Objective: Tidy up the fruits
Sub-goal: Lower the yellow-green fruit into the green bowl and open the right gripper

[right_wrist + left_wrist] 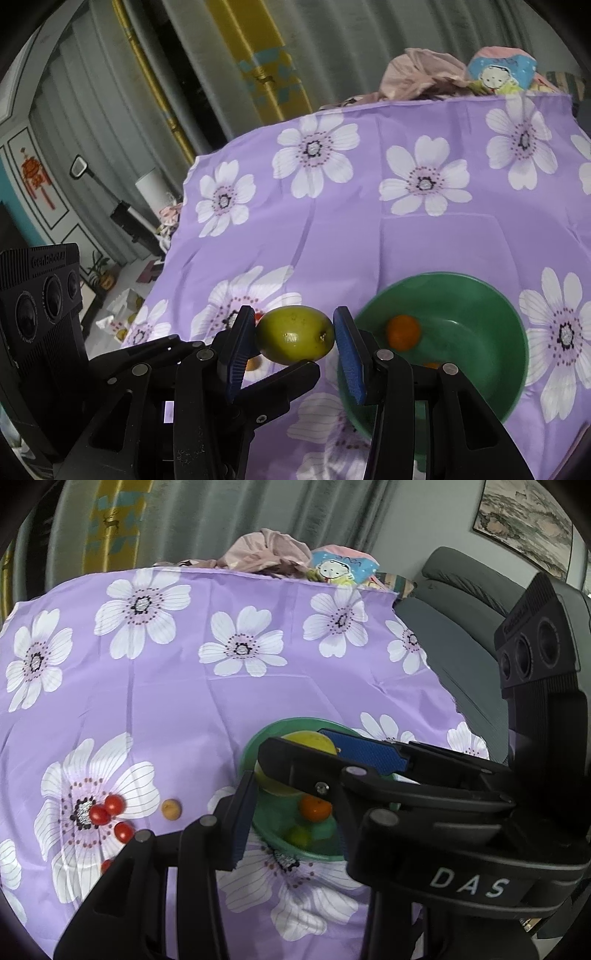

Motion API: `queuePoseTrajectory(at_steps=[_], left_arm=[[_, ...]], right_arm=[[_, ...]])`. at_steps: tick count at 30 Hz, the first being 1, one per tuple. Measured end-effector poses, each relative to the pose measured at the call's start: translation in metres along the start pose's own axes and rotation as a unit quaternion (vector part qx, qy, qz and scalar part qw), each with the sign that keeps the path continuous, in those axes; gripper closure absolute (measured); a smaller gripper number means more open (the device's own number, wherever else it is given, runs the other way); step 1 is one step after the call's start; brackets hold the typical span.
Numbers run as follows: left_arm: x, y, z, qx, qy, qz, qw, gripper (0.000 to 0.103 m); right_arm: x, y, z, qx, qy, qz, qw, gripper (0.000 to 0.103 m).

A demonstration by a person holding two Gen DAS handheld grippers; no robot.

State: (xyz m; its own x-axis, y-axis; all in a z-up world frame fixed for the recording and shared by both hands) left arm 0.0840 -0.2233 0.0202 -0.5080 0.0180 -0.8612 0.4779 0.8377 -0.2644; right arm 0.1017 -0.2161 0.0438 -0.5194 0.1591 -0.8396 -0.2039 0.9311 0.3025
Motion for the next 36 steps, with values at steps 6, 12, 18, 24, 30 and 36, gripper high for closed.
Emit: queuePoseTrajectory(at_steps=[6, 12, 18, 24, 30, 36], left_arm=[[0.001, -0.016, 0.012, 0.015, 0.007, 0.009, 0.9998, 0.063], [0.003, -0.028, 0.026, 0.031, 0.018, 0.013, 0.9993, 0.063], [0.005, -0.038, 0.042, 0.047, 0.030, 0.016, 0.9983, 0.063], [0.012, -0.044, 0.060, 0.061, 0.048, 0.012, 0.9969, 0.063], [0.020, -0.049, 0.078, 0.075, 0.067, 0.005, 0.9949, 0.063], [0.027, -0.050, 0.092, 0.085, 0.082, -0.005, 0.9929, 0.063]], right_arm=[[-0.001, -0.017, -0.008, 0.014, -0.005, 0.012, 1.000, 0.056], [-0.002, -0.037, -0.011, 0.032, -0.005, 0.026, 0.999, 0.056], [-0.002, -0.058, -0.013, 0.048, -0.003, 0.041, 0.998, 0.056], [0.004, -0.077, -0.010, 0.063, 0.009, 0.056, 0.996, 0.056], [0.011, -0.095, -0.005, 0.073, 0.024, 0.072, 0.994, 0.056], [0.019, -0.109, 0.000, 0.084, 0.039, 0.085, 0.992, 0.056]])
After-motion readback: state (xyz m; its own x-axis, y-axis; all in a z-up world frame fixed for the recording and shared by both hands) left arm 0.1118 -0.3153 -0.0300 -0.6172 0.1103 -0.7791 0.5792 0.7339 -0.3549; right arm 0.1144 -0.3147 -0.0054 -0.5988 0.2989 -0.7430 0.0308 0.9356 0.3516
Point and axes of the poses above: each gripper's, at about its wrist camera, not at the fingertips, and z roughly the way its jaws point, y to its left, x to its underside, the point moved 9 cm from there along z, roughly the way its jaws point, and after that the axes turned 13 degrees about -y, right-handed, at the moved point
